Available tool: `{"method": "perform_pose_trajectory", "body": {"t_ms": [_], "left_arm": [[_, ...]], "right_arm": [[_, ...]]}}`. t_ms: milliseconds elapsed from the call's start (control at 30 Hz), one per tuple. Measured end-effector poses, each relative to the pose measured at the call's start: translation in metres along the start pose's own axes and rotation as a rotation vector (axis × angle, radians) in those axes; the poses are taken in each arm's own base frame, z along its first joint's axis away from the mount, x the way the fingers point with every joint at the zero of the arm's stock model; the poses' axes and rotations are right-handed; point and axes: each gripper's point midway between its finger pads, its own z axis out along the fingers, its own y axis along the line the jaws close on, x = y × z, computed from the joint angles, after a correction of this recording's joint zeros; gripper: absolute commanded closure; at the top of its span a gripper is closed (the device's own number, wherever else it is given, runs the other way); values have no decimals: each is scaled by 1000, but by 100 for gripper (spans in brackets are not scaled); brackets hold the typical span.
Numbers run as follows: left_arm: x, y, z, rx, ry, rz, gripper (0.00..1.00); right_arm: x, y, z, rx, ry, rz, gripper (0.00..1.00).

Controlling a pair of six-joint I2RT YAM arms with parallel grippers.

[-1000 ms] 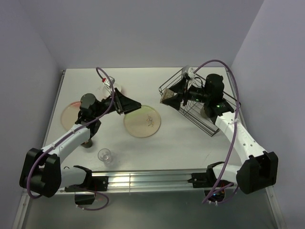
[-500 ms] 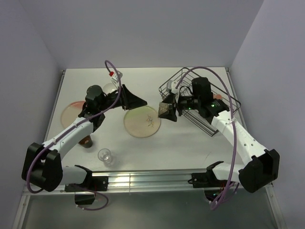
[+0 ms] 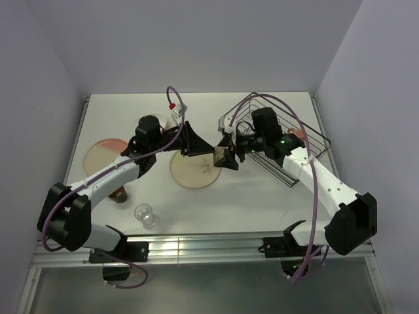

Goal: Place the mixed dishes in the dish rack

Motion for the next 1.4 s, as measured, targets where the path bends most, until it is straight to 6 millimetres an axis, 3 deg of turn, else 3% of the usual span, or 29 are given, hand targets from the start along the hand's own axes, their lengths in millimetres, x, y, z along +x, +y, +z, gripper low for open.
{"method": "perform_pose_trajectory", "body": {"t_ms": [200, 567, 900, 1200, 1400], "left_arm": [[-5, 4, 9, -46, 6, -7, 60], [-17, 12, 12, -128, -29, 29, 49], [-12, 27, 6, -190, -26, 10, 49], [-8, 27, 6, -172, -31, -12, 54], [-8, 18, 9, -119, -35, -24, 66]], "right_arm": [[3, -2, 2, 5, 12, 6, 82], [5, -4, 2, 22, 25, 9, 82], [2, -5, 3, 25, 13, 4, 82], [-3, -5, 4, 25, -5, 21, 81], [-6, -6, 4, 29, -17, 34, 81]]}}
